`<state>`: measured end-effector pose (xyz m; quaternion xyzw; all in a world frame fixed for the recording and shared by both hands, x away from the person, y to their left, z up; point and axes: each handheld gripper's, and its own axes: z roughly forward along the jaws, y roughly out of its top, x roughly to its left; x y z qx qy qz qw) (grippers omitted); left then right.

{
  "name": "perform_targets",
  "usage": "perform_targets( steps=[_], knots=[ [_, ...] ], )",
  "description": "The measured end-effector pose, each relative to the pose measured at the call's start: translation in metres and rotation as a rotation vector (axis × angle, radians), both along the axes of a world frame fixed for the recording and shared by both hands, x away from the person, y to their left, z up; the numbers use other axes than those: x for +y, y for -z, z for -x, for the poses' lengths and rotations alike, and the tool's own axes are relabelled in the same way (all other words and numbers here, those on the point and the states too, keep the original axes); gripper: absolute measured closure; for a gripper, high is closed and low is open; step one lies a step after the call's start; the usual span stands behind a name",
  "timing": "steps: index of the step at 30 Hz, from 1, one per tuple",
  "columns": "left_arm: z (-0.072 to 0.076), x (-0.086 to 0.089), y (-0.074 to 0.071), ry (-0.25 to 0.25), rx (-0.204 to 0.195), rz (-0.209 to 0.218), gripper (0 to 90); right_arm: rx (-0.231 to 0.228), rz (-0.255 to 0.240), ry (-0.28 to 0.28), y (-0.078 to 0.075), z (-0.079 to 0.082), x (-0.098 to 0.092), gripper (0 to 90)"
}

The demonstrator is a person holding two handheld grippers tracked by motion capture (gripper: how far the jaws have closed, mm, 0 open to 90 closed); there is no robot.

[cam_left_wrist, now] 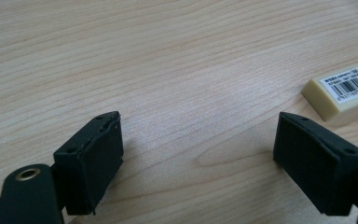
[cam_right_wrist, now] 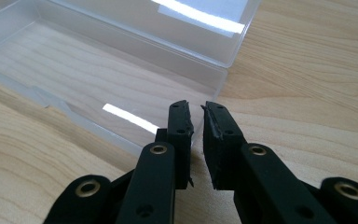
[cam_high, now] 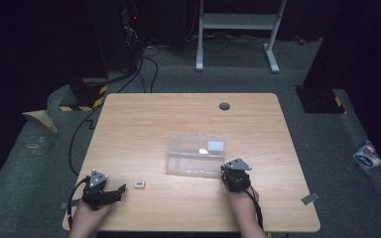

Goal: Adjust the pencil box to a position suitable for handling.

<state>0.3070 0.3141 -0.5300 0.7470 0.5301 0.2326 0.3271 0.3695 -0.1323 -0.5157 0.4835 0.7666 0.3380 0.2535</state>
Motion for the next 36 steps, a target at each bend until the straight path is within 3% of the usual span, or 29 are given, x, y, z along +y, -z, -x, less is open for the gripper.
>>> perform_targets(
  steps=[17,26,32,36],
  knots=[
    [0.000,0.000,0.000,0.000,0.004,-0.001,16.0,-0.007,0.016,0.003,0.002,-0.005,-0.004,80.9],
    [0.000,0.000,0.000,-0.001,0.001,0.000,16.0,-0.013,-0.011,0.011,-0.002,-0.003,-0.004,77.7],
    [0.001,-0.001,0.000,-0.001,-0.003,0.000,16.4,-0.055,-0.033,0.009,-0.016,0.005,-0.005,67.9],
    [0.002,-0.002,0.000,0.006,0.001,-0.002,16.4,-0.075,-0.032,0.026,-0.019,0.005,-0.017,62.7]
  ],
)
